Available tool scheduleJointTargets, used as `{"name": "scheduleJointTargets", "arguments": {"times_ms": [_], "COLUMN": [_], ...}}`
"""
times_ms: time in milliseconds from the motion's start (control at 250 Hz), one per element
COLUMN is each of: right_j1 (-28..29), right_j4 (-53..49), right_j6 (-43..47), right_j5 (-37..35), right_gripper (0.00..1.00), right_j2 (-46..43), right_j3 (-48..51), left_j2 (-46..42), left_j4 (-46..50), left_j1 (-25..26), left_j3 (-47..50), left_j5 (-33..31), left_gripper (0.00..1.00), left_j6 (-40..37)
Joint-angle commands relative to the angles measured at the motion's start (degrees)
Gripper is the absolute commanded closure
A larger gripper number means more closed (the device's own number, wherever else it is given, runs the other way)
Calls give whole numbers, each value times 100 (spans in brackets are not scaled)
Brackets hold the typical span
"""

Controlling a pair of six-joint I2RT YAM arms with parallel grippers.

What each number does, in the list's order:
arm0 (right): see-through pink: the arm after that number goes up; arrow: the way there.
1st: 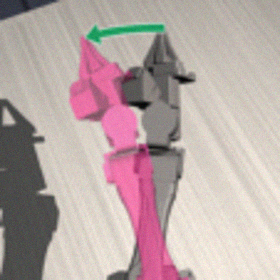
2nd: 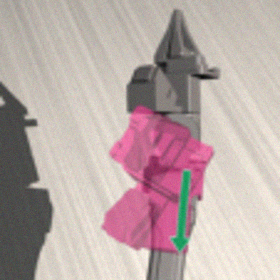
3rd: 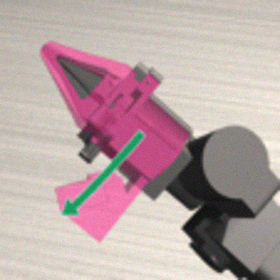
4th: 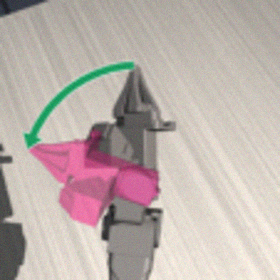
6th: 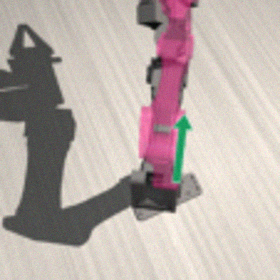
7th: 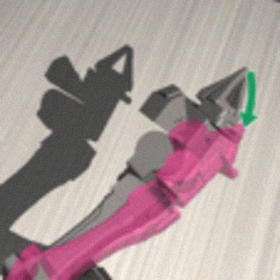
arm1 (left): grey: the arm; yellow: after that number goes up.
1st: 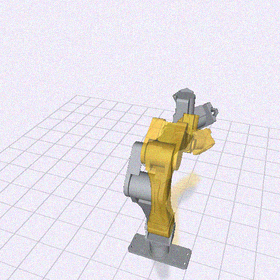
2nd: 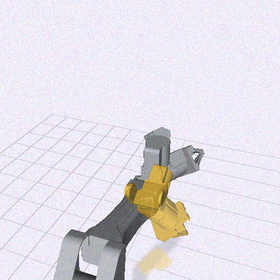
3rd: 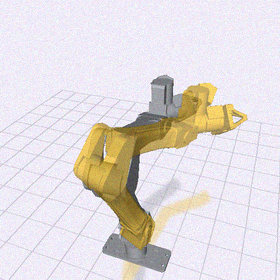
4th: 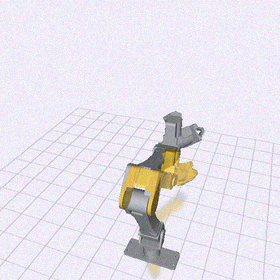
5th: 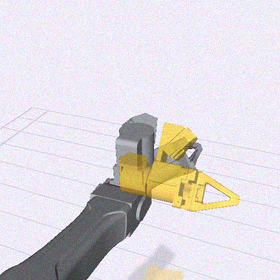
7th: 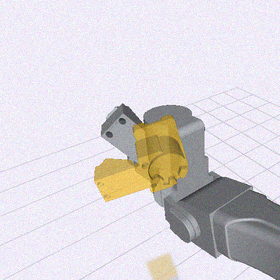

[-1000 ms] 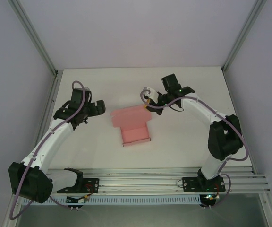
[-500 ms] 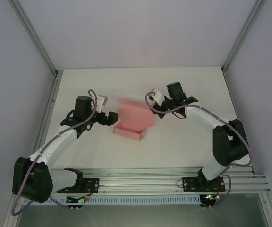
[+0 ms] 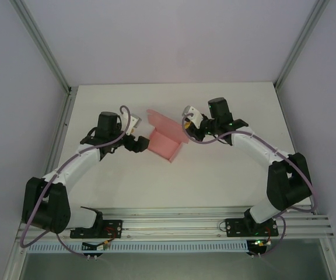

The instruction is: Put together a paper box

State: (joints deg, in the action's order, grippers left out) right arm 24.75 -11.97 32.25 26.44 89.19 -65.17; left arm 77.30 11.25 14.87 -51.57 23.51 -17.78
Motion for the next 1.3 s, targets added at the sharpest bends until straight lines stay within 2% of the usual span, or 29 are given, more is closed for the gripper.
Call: {"name": "scheduleJointTargets", "arguments": {"times_ms": [0, 120, 196, 248, 296, 391, 491, 567, 627, 719, 779, 871, 934, 1002, 1074, 1118, 1198, 1298], "right_j1": [-57, -150, -198, -226, -248, -273, -278, -277, -277, -263, -263, -269, -269, -269, -256, -241, -212, -196], "right_j4": [-185, -699, -844, -794, -660, -652, -851, -951, -973, -845, -749, -775, -877, -904, -884, -902, -956, -966], "right_j6": [284, 595, 579, 451, 279, 37, -207, -558, -906, -1253, -1353, -1567, -1695, -1786, -1870, -1887, -1915, -1918], "right_j5": [243, 482, 456, 316, 176, -61, -244, -241, -244, -183, -124, -179, -217, -145, -132, -130, -130, -172], "right_gripper": [92, 92, 87, 77, 59, 57, 37, 35, 28, 28, 34, 35, 36, 41, 48, 49, 53, 57], "right_j2": [172, 433, 579, 604, 587, 500, 369, 293, 242, 146, 117, 209, 289, 360, 414, 444, 479, 515], "right_j3": [-253, -599, -798, -833, -803, -737, -619, -516, -447, -222, -78, -72, -136, -171, -169, -189, -216, -233], "left_j2": [261, 577, 795, 942, 1074, 1357, 1751, 2201, 2578, 3180, 3576, 4023, 4164, 4238, 4289, 4285, 4267, 4284], "left_j4": [225, 329, 408, 431, 694, 945, 1555, 2199, 2771, 3399, 3705, 4201, 4088, 3939, 3946, 3947, 3937, 3986], "left_j1": [-146, -319, -367, -396, -432, -500, -591, -609, -632, -675, -670, -673, -671, -663, -662, -661, -631, -579], "left_j3": [-400, -771, -986, -1134, -1283, -1594, -2127, -2744, -3295, -3986, -4420, -4974, -5105, -5156, -5229, -5238, -5230, -5266], "left_j5": [134, 492, 596, 643, 758, 997, 1249, 1262, 1416, 1654, 1799, 1895, 1918, 2081, 2310, 2424, 2430, 2426], "left_gripper": [5, 6, 6, 6, 6, 6, 5, 6, 9, 11, 12, 17, 18, 20, 28, 33, 35, 43], "left_j6": [-485, -511, -558, -613, -721, -954, -1529, -1947, -2353, -2887, -3096, -3444, -3419, -3416, -3428, -3456, -3479, -3547]}}
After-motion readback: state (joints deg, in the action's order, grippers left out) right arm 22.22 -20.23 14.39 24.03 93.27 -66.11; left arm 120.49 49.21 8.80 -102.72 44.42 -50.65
